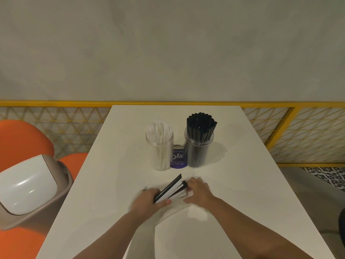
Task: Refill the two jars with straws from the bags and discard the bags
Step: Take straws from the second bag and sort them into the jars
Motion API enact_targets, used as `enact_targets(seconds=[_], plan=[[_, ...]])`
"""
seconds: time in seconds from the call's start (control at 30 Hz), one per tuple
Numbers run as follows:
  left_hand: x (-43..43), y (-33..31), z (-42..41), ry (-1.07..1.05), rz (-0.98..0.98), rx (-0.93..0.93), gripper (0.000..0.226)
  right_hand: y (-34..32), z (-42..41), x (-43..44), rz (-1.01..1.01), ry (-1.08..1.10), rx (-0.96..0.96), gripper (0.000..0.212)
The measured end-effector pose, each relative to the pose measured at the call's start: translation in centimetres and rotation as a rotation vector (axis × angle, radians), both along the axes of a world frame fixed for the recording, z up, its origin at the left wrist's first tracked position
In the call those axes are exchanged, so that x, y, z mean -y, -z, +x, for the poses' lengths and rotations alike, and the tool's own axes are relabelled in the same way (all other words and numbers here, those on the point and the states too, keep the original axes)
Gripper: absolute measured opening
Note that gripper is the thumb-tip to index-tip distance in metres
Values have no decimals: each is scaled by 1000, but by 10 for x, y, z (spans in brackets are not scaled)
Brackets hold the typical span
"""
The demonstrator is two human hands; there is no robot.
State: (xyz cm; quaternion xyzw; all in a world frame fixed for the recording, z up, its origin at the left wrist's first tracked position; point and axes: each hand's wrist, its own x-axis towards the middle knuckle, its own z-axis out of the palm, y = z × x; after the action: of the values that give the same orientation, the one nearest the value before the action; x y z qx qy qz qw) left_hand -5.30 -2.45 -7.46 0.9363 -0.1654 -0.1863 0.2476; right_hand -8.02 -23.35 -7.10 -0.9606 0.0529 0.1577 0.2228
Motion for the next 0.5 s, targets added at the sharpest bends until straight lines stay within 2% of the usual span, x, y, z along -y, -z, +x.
enact_targets(seconds=[0.17, 0.3, 0.4, 0.5], plan=[[2, 6, -1, 48, 64, 87, 68, -3, -1, -6, -55, 94, -39, 52], [5, 6, -2, 77, 151, 100, 51, -8, 4, -8, -53, 88, -104, 46], [11, 1, -3, 31, 92, 49, 35, -8, 8, -4, 132, 86, -169, 30], [14, -6, -5, -20, 61, -27, 15, -14, 8, -2, 470, 199, -160, 29]])
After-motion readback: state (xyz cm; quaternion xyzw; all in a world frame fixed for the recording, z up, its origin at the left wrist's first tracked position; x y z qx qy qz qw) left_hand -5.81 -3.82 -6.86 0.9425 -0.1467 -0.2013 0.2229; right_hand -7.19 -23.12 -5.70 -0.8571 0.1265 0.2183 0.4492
